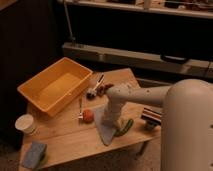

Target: Place towel in paper cup

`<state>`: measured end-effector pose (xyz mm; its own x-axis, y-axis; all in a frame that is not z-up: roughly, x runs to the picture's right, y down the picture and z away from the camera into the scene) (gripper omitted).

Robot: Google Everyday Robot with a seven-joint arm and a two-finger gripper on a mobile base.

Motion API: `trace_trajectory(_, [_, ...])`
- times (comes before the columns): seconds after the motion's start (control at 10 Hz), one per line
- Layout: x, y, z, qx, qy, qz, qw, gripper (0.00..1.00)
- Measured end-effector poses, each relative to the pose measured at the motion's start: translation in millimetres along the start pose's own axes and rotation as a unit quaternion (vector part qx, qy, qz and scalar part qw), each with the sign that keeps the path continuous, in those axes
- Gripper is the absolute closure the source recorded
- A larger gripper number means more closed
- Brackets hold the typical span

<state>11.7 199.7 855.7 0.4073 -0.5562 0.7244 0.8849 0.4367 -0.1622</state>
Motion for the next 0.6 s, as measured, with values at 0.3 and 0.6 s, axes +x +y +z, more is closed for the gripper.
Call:
trace_trajectory(0.3, [1.4, 0.7, -4.7, 0.001, 0.002, 0.001, 1.0000, 0.94])
trace_trajectory(0.6, [-5.3, -1.6, -10.8, -0.014, 0.013, 0.003, 0.9998, 1.00])
